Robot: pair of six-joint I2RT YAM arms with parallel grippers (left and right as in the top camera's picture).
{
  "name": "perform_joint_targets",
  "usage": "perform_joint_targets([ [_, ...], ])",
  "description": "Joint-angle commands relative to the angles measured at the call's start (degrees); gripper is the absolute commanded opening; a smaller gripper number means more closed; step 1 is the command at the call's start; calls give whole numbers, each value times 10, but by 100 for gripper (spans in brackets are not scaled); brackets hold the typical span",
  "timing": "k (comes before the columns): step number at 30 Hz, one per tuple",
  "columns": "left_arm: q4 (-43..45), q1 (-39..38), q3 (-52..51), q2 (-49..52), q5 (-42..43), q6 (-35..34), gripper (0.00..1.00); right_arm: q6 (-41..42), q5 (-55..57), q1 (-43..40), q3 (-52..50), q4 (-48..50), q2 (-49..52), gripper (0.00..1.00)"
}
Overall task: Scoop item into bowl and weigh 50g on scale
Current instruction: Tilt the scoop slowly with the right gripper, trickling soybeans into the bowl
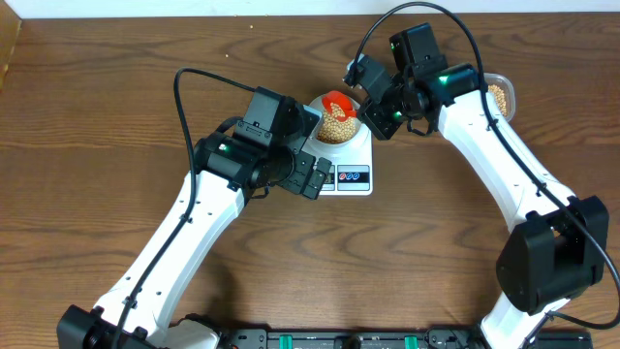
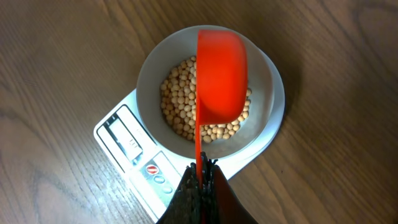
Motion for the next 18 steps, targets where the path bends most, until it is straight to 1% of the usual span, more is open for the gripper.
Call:
perform_joint_targets([
  [1, -2, 1, -3, 2, 7, 10, 100, -21, 1, 3, 7, 1, -19, 1],
  [18, -2, 1, -3, 2, 7, 10, 99, -47, 20, 2, 7, 4, -19, 1],
])
